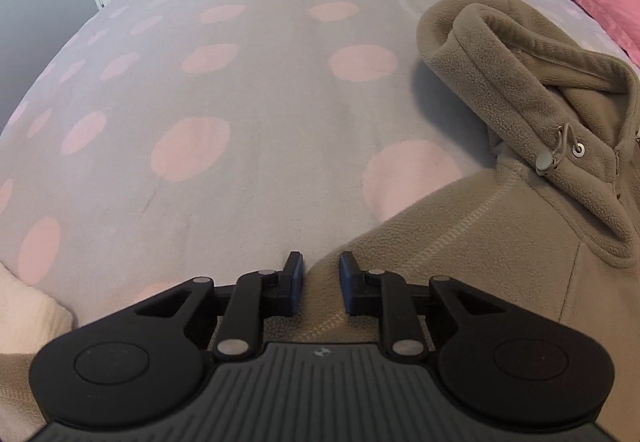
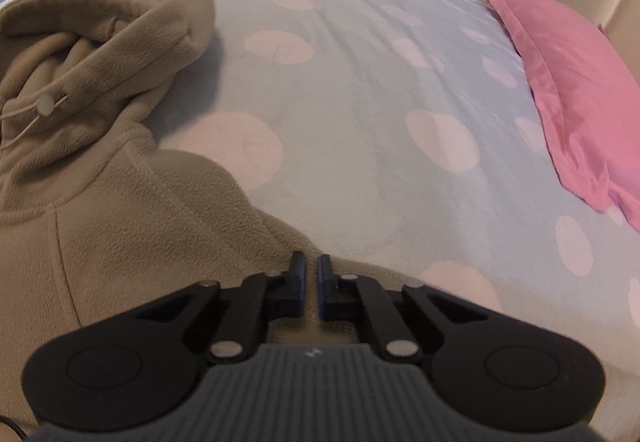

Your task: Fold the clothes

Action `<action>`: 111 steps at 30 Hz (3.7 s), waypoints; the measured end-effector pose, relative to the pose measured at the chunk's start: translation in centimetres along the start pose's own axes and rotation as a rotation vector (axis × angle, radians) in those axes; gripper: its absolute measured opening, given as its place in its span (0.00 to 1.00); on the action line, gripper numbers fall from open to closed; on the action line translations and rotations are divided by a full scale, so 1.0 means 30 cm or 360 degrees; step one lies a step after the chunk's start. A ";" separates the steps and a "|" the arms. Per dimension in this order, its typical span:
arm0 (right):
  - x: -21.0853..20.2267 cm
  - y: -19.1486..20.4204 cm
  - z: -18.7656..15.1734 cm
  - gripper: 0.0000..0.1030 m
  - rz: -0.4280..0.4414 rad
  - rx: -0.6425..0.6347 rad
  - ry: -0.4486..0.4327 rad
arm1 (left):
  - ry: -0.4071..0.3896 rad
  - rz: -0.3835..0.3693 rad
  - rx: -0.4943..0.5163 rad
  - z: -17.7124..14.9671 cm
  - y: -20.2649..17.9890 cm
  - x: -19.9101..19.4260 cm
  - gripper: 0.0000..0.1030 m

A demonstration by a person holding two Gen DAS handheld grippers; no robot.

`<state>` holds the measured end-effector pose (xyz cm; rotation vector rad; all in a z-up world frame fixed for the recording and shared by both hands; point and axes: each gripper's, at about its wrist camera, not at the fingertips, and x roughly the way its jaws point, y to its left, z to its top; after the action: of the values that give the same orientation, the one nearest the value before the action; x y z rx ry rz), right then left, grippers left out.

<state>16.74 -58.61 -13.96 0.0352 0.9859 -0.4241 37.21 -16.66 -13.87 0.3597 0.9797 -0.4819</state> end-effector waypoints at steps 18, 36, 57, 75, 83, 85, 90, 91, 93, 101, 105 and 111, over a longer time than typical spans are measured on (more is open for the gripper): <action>-0.101 0.202 0.442 0.49 0.0490 0.0018 -0.0436 | -0.0537 -0.0332 0.0309 0.350 -0.278 -0.124 0.56; -0.017 0.264 0.466 0.47 0.0347 -0.0437 -0.0504 | -0.0515 -0.0144 0.0824 0.267 -0.351 0.018 0.08; 0.092 0.295 0.283 0.11 0.0450 -0.1052 -0.0308 | -0.0394 -0.0126 0.1390 0.095 -0.356 0.126 0.07; 0.130 0.450 0.509 0.27 0.0655 -0.0174 -0.0294 | -0.0522 -0.0302 0.1420 0.101 -0.320 -0.001 0.08; 0.167 0.470 0.407 0.20 0.0644 -0.0100 -0.0236 | -0.0391 -0.0428 0.0818 0.240 -0.337 0.099 0.11; 0.152 0.486 0.420 0.20 0.0612 -0.0141 -0.0235 | -0.0351 -0.0440 0.0669 0.273 -0.347 0.136 0.11; 0.077 0.442 0.501 0.21 0.0623 -0.0051 -0.0442 | -0.0340 -0.0492 0.0387 0.315 -0.356 0.206 0.11; 0.066 0.433 0.528 0.21 0.0629 -0.0023 -0.0501 | -0.0373 -0.0505 0.0379 0.308 -0.353 0.209 0.11; 0.073 0.441 0.589 0.21 0.0607 -0.0002 -0.0544 | -0.0427 -0.0524 0.0374 0.298 -0.349 0.215 0.11; 0.284 0.498 0.727 0.21 0.0445 0.0218 -0.0505 | -0.0518 -0.0594 0.0385 0.269 -0.356 0.249 0.11; 0.415 0.521 0.716 0.20 0.0392 0.0281 -0.0361 | -0.0508 -0.0592 0.0394 0.253 -0.358 0.286 0.11; 0.454 0.524 0.715 0.20 0.0384 0.0289 -0.0352 | -0.0495 -0.0546 0.0352 0.262 -0.371 0.306 0.13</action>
<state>46.11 -53.37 -15.60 0.2635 0.7126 -0.2874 41.00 -31.96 -18.51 0.3030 0.6865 -0.9344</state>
